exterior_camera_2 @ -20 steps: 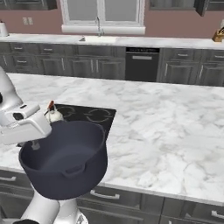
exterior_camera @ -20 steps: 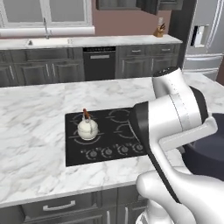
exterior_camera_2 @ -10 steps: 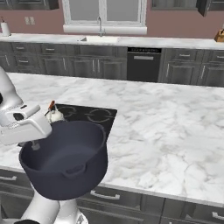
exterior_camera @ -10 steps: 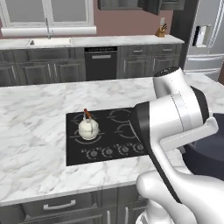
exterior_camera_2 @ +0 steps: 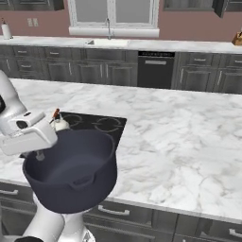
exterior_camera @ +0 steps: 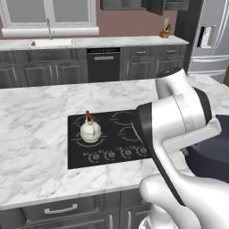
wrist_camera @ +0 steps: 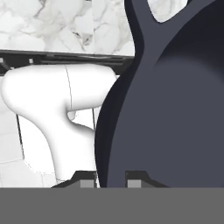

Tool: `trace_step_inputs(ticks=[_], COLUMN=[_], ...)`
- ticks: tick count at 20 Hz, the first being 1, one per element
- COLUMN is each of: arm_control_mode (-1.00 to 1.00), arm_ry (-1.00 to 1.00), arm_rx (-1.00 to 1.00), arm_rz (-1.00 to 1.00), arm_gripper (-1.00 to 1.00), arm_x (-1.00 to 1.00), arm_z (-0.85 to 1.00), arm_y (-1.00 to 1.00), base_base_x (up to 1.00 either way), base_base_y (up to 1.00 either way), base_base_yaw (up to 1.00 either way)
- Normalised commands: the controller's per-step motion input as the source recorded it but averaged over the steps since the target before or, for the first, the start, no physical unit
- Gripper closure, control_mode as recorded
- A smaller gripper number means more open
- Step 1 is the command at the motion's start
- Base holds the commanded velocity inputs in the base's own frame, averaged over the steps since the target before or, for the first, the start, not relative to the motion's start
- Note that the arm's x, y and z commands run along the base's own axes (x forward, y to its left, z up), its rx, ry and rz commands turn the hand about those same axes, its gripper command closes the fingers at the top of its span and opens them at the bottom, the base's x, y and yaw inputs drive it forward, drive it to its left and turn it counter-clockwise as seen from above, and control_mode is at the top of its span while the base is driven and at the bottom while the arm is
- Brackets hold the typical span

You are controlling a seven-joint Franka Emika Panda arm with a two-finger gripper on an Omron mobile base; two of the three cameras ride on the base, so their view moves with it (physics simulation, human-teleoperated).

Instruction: Pick the kettle from the cabinet and place it on a stove burner. Then pick the pot from the counter and place it on another stove burner. Finally, turn both burners on.

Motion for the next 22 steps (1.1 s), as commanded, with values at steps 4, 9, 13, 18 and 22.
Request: trace_step_inputs(ticks=[4, 9, 13, 18, 22], arm_control_mode=[-1.0, -1.0, -1.0, -1.0, -1.0], arm_ry=[0.0, 0.0, 0.0, 0.0, 0.0], arm_rx=[0.0, 0.0, 0.0, 0.0, 0.0], arm_rz=[0.0, 0.01, 0.04, 0.05, 0.07], arm_gripper=[1.0, 1.0, 1.0, 1.0, 1.0], arm_x=[0.37, 0.54, 0.43, 0.33, 0.21], arm_z=[0.0, 0.0, 0.0, 0.0, -0.03], arm_y=[0.0, 0.0, 0.0, 0.0, 0.0], base_base_x=[0.0, 0.0, 0.0, 0.0, 0.0], base_base_y=[0.0, 0.0, 0.0, 0.0, 0.0], base_base_yaw=[0.0, 0.0, 0.0, 0.0, 0.0])
